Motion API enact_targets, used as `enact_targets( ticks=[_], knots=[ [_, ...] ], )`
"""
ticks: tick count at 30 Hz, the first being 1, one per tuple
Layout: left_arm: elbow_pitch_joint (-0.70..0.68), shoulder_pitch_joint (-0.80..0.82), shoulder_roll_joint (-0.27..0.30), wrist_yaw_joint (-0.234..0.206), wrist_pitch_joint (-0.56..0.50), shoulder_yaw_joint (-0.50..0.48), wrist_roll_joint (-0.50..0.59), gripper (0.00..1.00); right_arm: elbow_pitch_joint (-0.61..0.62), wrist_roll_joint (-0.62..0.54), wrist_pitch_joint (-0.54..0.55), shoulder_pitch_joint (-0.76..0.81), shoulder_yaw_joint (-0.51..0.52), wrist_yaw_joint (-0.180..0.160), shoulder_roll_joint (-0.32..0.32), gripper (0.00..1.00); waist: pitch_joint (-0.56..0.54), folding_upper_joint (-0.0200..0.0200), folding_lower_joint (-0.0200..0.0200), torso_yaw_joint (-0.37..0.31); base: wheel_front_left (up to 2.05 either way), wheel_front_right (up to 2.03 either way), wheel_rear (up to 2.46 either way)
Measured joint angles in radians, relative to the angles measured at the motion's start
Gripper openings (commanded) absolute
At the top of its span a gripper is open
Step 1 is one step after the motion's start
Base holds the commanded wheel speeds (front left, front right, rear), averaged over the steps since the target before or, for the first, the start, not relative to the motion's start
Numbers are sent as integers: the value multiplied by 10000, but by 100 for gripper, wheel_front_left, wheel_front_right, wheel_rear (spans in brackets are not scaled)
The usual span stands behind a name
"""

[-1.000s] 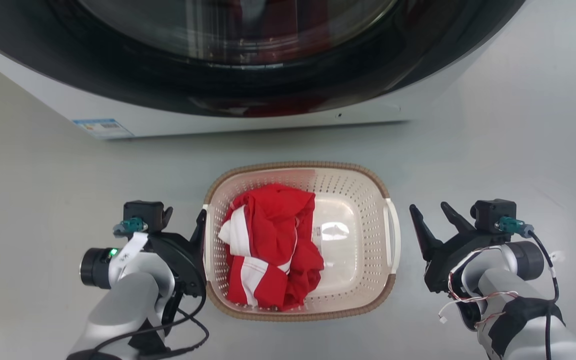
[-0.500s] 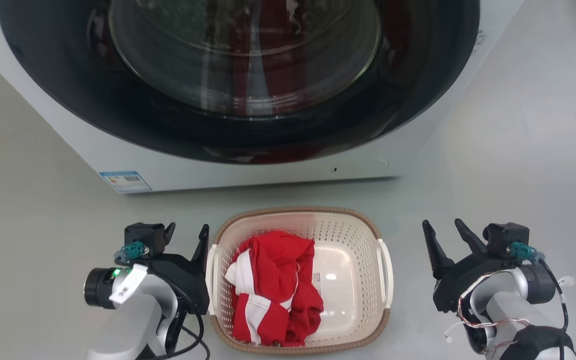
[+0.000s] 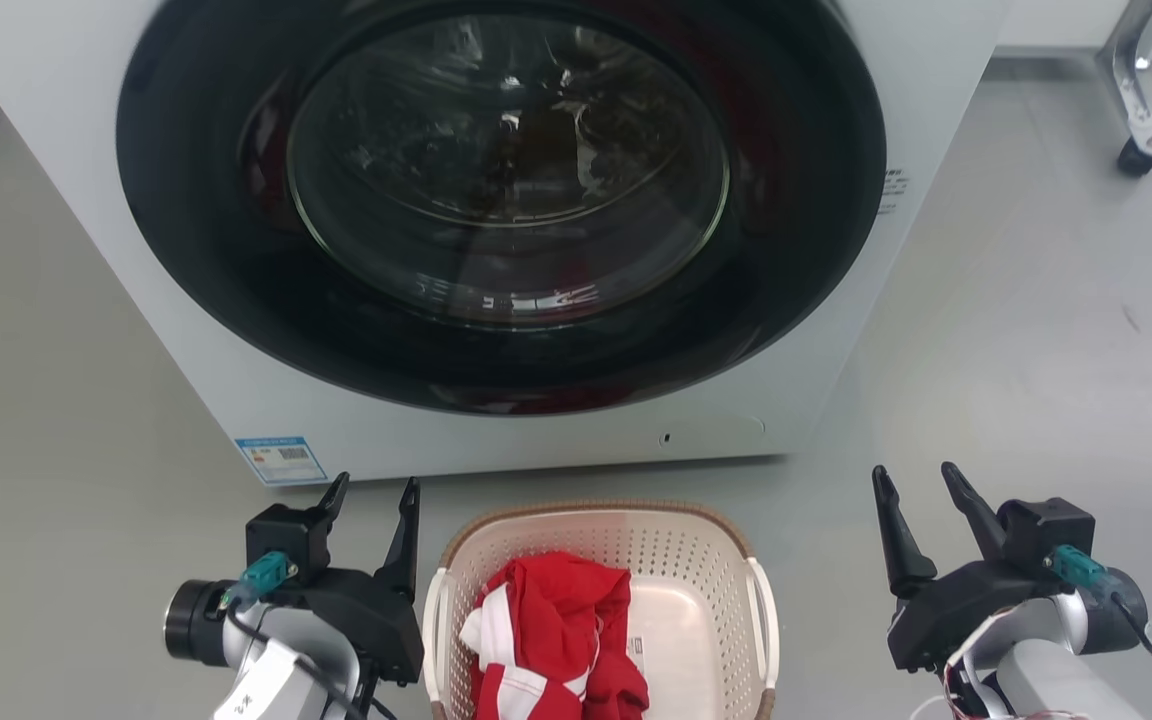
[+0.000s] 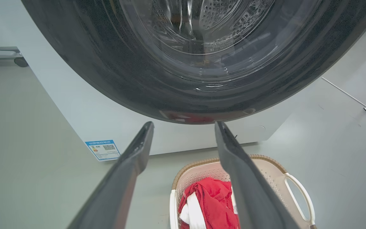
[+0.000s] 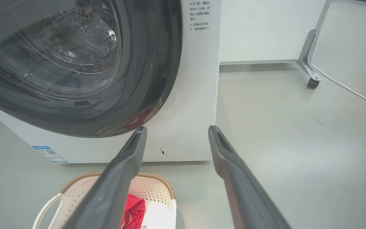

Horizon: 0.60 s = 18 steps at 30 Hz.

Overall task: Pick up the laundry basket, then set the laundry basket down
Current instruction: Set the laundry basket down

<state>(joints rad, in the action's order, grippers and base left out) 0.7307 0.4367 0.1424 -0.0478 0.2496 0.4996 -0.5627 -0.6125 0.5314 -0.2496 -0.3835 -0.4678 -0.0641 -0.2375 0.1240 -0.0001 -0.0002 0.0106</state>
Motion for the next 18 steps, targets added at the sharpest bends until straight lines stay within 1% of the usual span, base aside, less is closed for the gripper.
enact_targets(
  ticks=[7,12,15,18],
  knots=[
    [-1877,-1039,428,-359,2,-228,370,100,1528,-412,-2,884,349,-253,-217,100,-531,0,0,4,0,0,0],
    [-3214,-1719,525,-506,2,-410,719,100,2537,-686,-29,1685,675,-422,-339,100,-788,0,0,62,0,0,0],
    [-3868,-2239,736,-591,2,-533,880,100,3116,-890,-31,1960,777,-433,-339,100,-912,0,1,78,0,0,0],
    [-4458,-2685,775,-675,2,-660,995,100,3599,-1014,-40,2322,941,-506,-343,100,-1027,0,1,79,0,0,0]
  ],
)
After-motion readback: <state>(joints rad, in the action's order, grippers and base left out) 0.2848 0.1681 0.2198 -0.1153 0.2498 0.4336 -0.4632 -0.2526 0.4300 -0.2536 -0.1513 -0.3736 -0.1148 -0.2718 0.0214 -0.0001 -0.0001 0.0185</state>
